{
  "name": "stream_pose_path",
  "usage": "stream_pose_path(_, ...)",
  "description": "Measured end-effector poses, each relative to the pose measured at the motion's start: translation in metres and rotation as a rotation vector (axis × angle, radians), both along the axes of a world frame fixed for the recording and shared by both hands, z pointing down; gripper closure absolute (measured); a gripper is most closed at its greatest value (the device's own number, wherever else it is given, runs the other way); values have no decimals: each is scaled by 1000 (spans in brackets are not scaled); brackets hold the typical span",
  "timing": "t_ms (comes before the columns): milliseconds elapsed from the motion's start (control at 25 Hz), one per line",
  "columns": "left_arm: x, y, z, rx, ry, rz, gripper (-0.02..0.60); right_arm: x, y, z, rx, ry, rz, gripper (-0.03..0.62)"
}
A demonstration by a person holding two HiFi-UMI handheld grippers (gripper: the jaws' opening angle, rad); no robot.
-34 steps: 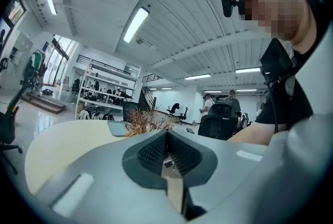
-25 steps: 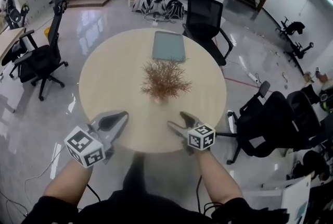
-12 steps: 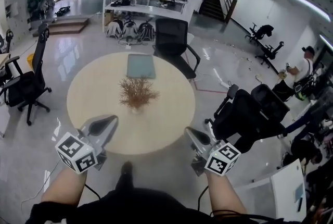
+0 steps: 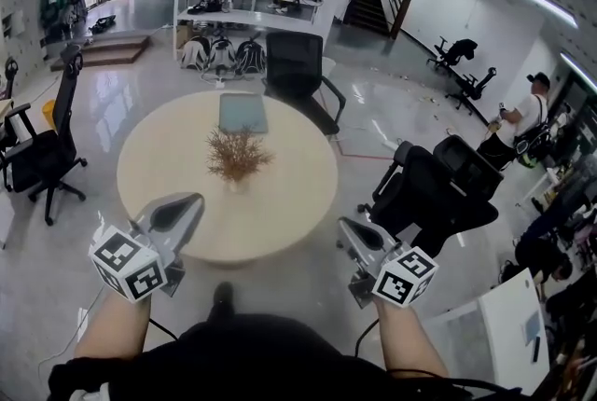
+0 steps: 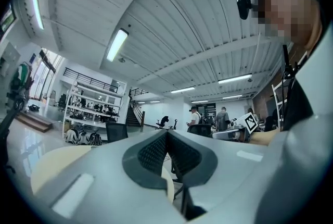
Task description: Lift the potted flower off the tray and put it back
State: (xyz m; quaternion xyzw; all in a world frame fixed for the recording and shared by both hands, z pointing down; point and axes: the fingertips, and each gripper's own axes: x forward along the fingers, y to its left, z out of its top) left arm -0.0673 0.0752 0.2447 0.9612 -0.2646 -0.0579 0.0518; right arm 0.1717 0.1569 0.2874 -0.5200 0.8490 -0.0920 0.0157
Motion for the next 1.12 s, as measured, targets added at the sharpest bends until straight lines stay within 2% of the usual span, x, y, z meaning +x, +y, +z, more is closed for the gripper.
stream_pose_path(240, -4, 7, -9, 38, 12, -9, 584, -4, 5, -10, 25, 10, -5, 580)
stream_pose_path(440, -5, 12, -10, 32, 11, -8, 583, -7, 9, -15, 47, 22, -9, 578)
stream_pose_path(560, -8, 8, -7, 34, 11, -3, 583, -12, 4, -13, 43, 22, -21, 552)
stream_pose_path(680, -11, 0, 1, 17, 10, 7, 583, -18, -12, -4, 30, 45, -36, 500)
stream_pose_path(840, -15, -17, 18, 0, 6, 5, 583, -26, -44, 21, 15, 92, -62, 388)
stream_pose_path(1120, -27, -70, 62, -50, 5, -32, 583, -35, -125, 100, -48, 141, -87, 230)
